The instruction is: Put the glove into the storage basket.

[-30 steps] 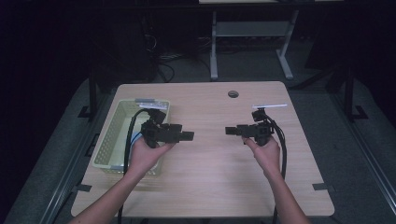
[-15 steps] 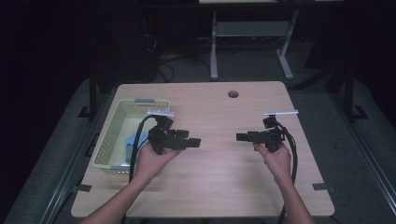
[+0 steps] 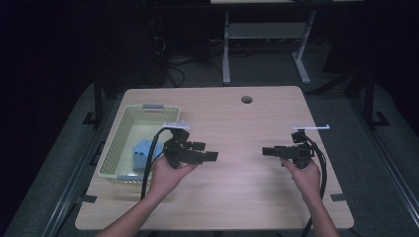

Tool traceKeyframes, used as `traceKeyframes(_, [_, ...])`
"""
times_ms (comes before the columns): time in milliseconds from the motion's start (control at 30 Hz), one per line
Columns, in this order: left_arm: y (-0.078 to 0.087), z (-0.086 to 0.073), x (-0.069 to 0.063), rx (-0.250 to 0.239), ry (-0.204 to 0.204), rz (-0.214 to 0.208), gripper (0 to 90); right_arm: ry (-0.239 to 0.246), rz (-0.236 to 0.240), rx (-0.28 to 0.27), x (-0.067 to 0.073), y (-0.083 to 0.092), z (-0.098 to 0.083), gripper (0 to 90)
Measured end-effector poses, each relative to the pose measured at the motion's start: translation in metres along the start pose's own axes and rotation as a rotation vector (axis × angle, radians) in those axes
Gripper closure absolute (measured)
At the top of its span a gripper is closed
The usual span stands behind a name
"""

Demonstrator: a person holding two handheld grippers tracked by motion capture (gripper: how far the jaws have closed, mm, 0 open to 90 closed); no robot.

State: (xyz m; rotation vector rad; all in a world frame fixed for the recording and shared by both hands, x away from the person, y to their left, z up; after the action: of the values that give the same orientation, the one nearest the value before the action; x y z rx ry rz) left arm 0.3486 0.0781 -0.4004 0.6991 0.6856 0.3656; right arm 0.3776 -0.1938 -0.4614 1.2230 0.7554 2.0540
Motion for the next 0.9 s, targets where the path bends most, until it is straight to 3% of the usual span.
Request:
traceKeyframes(167, [-0.009, -0.005, 0.0, 0.007, 0.002, -0.003, 23.6, -0.024, 0.002, 0.007, -0.009, 0.002, -0.009, 29.2])
traceKeyframes(467, [-0.025, -0.015, -0.003, 0.016, 0.005, -0.017, 24.1, -0.025, -0.008, 0.026, -0.019, 0.004, -0.025, 29.0])
traceKeyframes(900, [-0.04, -0.029, -0.009, 0.026, -0.019, -0.023, 24.4, -0.021, -0.02, 0.042, -0.024, 0.01, -0.042, 28.8])
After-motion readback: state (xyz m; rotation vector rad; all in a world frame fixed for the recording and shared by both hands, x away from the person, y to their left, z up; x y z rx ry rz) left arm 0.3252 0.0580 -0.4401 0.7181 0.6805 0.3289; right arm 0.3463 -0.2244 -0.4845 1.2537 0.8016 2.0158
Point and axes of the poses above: each handheld gripper's, and its own axes: y roughly backward along the jaws, z roughly out of its top, x roughly to its left, the point moved 7 cm from there along -y, roughly forward along the jaws, and after that the axes turned 15 degrees about x, right-handed, at the moved point
